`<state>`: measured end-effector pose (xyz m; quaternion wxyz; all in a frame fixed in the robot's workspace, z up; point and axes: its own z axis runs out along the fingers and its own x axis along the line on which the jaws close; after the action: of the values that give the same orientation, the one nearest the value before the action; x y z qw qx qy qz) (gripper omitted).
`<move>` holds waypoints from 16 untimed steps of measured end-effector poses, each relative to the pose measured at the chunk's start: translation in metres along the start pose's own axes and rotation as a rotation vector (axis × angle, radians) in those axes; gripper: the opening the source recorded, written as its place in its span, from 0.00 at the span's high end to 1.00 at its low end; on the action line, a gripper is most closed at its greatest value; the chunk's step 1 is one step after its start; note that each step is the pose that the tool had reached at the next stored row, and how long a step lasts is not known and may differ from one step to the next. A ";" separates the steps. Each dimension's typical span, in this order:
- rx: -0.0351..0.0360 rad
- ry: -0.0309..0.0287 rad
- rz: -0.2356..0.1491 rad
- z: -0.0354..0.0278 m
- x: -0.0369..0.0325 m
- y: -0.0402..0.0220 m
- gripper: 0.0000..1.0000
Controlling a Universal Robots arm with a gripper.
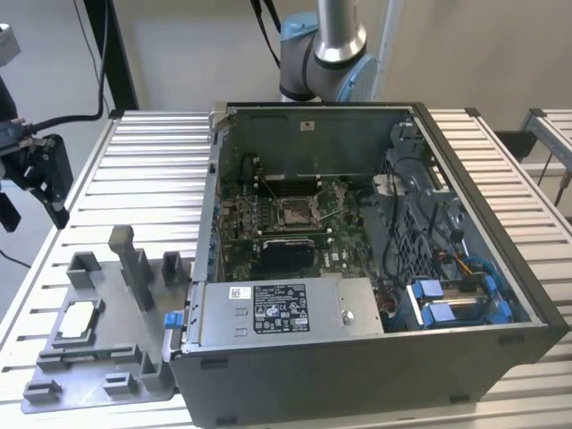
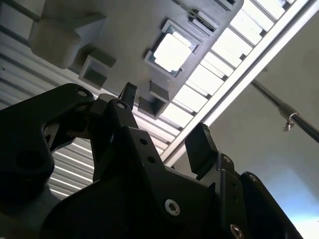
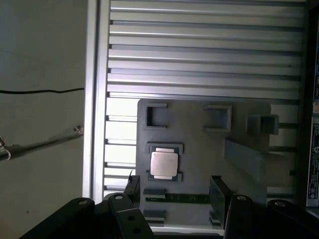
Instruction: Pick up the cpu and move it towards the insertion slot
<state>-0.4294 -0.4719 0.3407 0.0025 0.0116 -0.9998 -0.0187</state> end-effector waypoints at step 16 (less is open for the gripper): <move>-0.0001 -0.0002 0.000 0.0037 0.0000 -0.0001 0.00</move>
<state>-0.4294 -0.4719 0.3369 0.0024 0.0116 -0.9998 -0.0188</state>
